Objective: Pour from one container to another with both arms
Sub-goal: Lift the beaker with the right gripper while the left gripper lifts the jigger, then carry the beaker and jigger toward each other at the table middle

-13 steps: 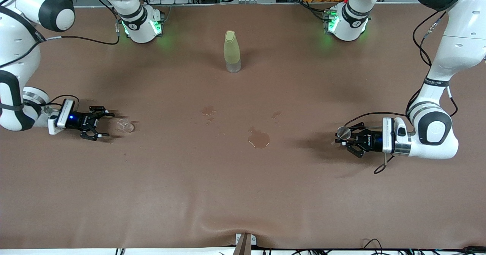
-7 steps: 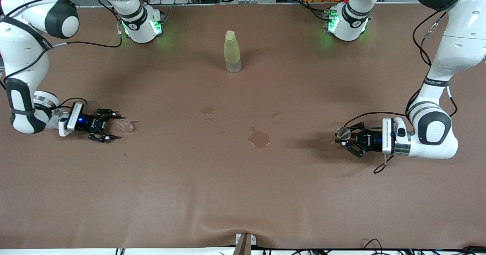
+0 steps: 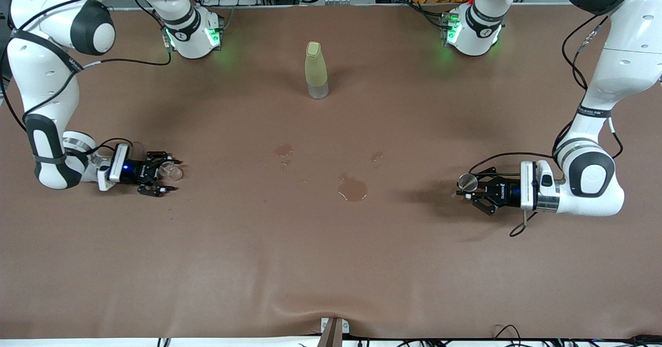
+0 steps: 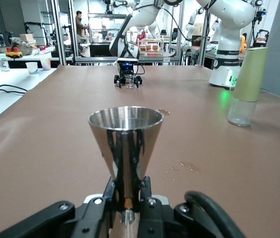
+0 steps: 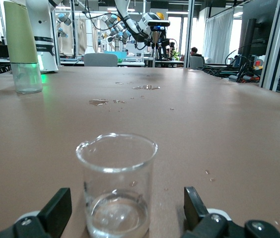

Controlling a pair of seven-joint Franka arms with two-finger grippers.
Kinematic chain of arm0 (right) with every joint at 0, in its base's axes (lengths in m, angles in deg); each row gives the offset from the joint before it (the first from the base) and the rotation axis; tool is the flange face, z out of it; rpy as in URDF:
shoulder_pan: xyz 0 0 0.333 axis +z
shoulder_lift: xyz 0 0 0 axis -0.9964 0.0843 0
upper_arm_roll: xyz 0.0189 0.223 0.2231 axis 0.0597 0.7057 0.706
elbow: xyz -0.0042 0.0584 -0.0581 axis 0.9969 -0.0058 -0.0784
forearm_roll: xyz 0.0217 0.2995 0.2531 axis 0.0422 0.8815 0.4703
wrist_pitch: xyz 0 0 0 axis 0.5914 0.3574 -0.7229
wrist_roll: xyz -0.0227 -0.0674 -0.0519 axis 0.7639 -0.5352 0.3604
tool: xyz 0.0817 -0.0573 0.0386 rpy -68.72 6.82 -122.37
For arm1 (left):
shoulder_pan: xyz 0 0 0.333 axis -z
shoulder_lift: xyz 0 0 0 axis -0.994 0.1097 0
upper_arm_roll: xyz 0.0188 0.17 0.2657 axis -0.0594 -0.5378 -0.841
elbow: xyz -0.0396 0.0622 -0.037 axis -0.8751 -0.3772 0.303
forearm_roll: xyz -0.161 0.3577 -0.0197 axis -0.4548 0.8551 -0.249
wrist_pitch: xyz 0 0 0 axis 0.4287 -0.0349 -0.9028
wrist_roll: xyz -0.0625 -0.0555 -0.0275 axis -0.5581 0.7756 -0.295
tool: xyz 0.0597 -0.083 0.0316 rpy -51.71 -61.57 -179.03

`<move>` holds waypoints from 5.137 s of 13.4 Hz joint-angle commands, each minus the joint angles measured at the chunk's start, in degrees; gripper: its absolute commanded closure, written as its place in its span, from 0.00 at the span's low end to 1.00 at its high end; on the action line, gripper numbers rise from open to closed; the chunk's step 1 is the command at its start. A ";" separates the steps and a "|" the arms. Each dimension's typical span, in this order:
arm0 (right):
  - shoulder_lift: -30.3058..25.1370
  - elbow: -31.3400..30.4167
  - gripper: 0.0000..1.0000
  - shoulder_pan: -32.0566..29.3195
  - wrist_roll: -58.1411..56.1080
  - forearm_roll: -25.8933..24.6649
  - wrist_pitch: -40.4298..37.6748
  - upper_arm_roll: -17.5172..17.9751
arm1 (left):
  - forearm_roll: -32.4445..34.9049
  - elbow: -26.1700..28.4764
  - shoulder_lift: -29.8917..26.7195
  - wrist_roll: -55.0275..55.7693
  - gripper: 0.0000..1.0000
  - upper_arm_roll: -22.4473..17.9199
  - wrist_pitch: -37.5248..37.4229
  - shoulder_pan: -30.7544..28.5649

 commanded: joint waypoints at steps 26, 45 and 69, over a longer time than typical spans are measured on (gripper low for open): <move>-0.34 -0.55 1.00 3.26 -4.01 0.83 -3.34 0.73 | -1.44 0.87 -1.19 0.76 1.00 1.16 1.72 0.87; -26.34 -4.41 1.00 8.00 25.88 1.26 -7.32 3.63 | -20.25 0.17 0.57 3.22 1.00 5.21 18.77 21.25; -43.85 -27.88 1.00 39.55 26.08 25.07 16.24 3.63 | -39.85 -0.62 3.03 -5.83 1.00 4.77 35.30 41.39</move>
